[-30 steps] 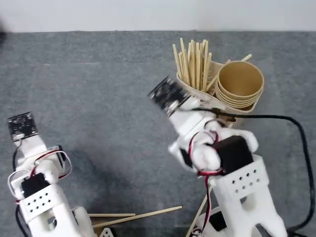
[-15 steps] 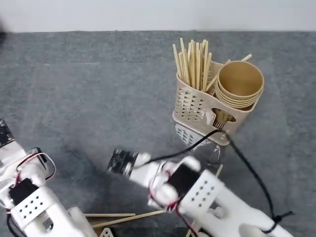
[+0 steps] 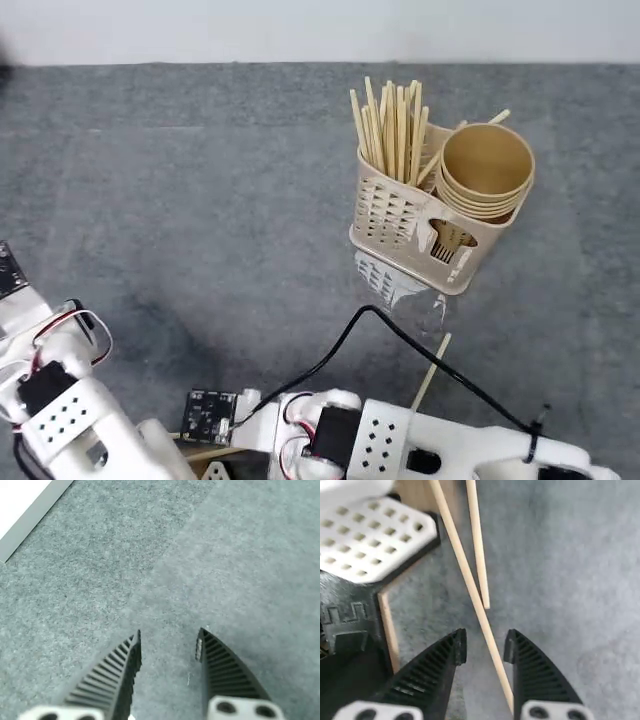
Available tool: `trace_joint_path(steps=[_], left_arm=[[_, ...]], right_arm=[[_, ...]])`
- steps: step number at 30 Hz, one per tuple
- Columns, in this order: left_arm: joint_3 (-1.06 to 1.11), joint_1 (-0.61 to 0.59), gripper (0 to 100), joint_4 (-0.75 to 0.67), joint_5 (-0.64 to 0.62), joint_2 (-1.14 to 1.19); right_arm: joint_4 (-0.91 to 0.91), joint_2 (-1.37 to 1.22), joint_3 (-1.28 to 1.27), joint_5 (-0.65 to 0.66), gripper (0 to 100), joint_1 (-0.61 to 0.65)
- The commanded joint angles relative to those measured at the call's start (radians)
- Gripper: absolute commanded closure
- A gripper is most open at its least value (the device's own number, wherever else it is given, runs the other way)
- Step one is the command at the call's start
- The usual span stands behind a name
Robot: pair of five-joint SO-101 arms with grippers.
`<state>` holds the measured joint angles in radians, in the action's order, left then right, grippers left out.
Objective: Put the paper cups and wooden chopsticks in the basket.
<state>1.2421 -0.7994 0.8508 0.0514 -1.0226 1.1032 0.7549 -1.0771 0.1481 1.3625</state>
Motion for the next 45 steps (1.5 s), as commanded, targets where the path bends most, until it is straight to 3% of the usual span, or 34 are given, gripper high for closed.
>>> trace_joint_path(steps=[1,15,27,33,45], left_arm=[[-0.028,0.002,82,-0.023,-0.008,-0.014],[-0.018,0.002,82,-0.021,-0.008,-0.014],[-0.018,0.002,82,-0.021,-0.008,-0.014],[-0.018,0.002,82,-0.021,-0.008,-0.014],[-0.018,0.002,82,-0.021,-0.008,-0.014]], right_arm=[[-0.025,-0.004,0.005,-0.021,79.6,0.036],[-0.3,-0.337,0.014,-0.017,80.9,0.053],[-0.245,-0.354,0.049,-0.014,81.1,0.05],[-0.228,-0.354,0.061,-0.012,90.6,0.051],[-0.186,-0.355,0.054,-0.015,87.9,0.022]])
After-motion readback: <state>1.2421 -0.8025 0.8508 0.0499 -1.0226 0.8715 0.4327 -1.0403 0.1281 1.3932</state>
